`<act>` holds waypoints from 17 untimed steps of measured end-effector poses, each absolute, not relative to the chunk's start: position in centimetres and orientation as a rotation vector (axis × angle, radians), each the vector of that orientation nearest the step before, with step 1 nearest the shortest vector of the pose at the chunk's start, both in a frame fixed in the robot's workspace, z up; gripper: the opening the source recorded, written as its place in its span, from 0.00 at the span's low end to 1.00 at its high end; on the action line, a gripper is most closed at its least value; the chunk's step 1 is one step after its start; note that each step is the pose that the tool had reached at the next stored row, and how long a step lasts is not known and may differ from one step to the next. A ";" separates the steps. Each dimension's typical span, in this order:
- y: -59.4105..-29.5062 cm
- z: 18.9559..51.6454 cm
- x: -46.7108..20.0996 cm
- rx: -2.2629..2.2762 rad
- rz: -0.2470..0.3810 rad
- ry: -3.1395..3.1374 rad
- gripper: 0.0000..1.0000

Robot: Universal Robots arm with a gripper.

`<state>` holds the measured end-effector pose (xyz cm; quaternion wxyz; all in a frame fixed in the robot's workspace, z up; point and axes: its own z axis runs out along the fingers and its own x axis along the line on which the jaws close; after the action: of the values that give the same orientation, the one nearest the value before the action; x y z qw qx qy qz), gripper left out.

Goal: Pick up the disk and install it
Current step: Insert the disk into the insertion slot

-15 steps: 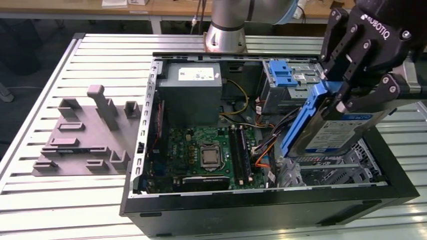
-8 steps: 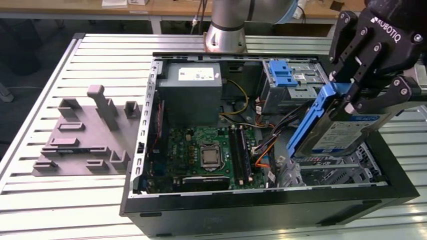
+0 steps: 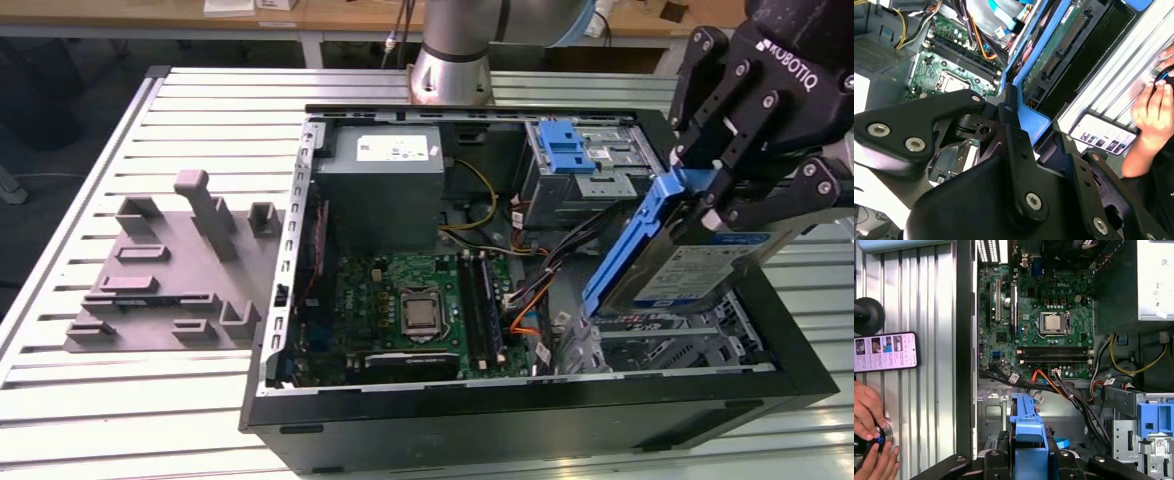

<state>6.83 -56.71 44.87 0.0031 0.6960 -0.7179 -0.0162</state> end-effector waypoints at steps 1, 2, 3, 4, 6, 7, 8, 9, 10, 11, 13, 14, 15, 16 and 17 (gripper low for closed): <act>-56.7 44.8 7.0 2.182 -0.051 -2.251 0.36; -56.7 44.8 7.1 2.182 -0.051 -2.251 0.36; -56.7 44.8 7.1 2.182 -0.051 -2.251 0.36; -56.7 44.7 7.2 2.182 -0.051 -2.251 0.36; -56.7 44.6 7.2 2.182 -0.051 -2.251 0.36; -56.7 44.5 7.3 2.182 -0.051 -2.251 0.36; -56.7 44.5 7.3 2.182 -0.051 -2.251 0.36; -56.7 44.4 7.3 2.182 -0.051 -2.251 0.36; -56.8 44.3 7.4 2.182 -0.051 -2.251 0.36; -56.8 44.3 7.4 2.182 -0.051 -2.251 0.36; -56.8 44.1 7.5 2.182 -0.051 -2.251 0.36; -56.8 44.1 7.5 2.182 -0.051 -2.251 0.36; -56.9 43.8 7.6 2.182 -0.051 -2.251 0.36; -56.9 43.8 7.6 2.182 -0.051 -2.251 0.36; -56.9 43.7 7.6 2.182 -0.051 -2.251 0.36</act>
<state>7.60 -56.89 43.74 0.0031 0.6960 -0.7179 -0.0161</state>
